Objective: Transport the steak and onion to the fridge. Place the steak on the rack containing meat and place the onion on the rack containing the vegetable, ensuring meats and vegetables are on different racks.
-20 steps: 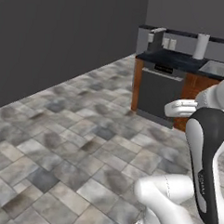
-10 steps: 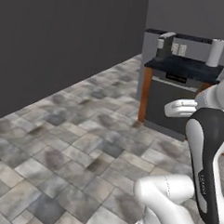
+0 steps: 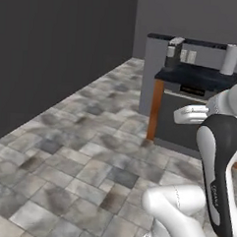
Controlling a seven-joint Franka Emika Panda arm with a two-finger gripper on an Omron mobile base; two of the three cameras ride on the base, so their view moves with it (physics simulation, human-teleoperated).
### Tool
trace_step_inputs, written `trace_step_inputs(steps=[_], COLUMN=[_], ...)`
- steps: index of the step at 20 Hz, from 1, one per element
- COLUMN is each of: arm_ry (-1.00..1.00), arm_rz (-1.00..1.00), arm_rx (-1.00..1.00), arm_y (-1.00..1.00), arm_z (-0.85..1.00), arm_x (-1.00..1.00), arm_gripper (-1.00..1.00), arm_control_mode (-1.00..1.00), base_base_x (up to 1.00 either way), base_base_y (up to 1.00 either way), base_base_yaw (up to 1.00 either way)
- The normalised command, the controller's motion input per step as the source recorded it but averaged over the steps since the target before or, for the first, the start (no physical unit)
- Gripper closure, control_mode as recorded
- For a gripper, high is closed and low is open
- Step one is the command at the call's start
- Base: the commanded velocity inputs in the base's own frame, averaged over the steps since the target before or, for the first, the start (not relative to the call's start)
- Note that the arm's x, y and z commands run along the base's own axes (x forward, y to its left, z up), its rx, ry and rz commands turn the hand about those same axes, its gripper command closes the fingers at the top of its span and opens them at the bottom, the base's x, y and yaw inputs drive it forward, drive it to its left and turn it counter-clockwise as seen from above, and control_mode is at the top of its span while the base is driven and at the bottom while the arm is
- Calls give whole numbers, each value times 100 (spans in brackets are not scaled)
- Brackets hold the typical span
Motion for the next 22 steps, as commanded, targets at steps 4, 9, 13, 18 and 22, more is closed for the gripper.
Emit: trace_step_inputs(steps=[4, 9, 13, 18, 22], arm_ry=[0, 0, 0, 0, 0], arm_rz=[0, 0, 0, 0, 0], arm_rx=[0, 0, 0, 0, 0], arm_y=[0, 0, 0, 0, 0], arm_z=[0, 0, 0, 0, 0], arm_x=[0, 0, 0, 0, 0], arm_gripper=[-100, -100, -100, -100, -100], arm_control_mode=[100, 100, 100, 100, 100], base_base_x=[100, 100, 100, 100, 100], base_base_y=[62, 73, 84, 71, 55], base_base_yaw=[-57, -63, -47, -24, -7])
